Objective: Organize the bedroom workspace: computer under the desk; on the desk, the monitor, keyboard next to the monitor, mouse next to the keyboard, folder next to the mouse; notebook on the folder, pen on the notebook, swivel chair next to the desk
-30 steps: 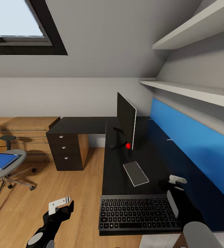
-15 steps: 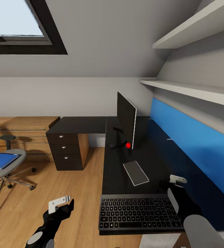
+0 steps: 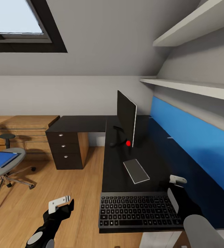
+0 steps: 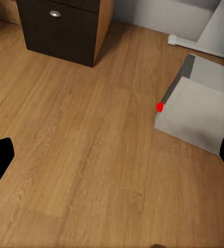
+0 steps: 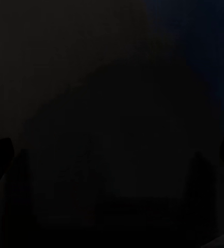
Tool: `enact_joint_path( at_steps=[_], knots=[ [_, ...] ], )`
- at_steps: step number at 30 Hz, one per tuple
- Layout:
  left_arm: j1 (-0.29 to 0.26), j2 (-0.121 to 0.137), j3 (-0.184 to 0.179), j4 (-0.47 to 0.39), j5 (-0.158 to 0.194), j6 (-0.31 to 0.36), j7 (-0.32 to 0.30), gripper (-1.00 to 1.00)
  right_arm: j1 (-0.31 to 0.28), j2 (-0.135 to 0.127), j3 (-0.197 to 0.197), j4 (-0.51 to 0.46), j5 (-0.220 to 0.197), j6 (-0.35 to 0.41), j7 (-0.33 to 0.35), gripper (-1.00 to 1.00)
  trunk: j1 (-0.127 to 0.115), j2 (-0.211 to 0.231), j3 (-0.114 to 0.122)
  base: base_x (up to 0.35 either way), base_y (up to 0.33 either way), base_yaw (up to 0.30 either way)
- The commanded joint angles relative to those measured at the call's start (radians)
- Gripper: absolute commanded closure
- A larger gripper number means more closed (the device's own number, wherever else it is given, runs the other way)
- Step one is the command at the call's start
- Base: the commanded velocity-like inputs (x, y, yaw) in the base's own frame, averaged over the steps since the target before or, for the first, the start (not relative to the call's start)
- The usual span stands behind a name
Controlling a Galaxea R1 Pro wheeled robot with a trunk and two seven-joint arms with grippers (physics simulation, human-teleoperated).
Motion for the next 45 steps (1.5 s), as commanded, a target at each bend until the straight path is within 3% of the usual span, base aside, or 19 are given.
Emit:
enact_joint_path(
  at_steps=[1, 14, 45],
  knots=[
    [0.0, 0.0, -0.001, -0.002, 0.011, 0.003, 0.008, -1.0, 0.0, 0.0, 0.0, -0.002, 0.0, 0.006, -0.002, -1.0, 0.0, -0.001, -0.001, 0.0, 0.0, 0.0],
    [0.0, 0.0, -0.001, 0.006, 0.009, 0.005, 0.008, -1.0, 0.0, 0.0, 0.0, -0.002, 0.0, 0.006, -0.002, -1.0, 0.0, -0.001, -0.001, -0.005, 0.0, 0.0],
    [0.0, 0.0, -0.001, 0.005, 0.009, 0.005, 0.008, -1.0, 0.0, 0.001, 0.001, -0.007, 0.001, 0.006, -0.004, -1.0, 0.0, -0.001, -0.001, -0.111, 0.0, 0.0]
  ],
)
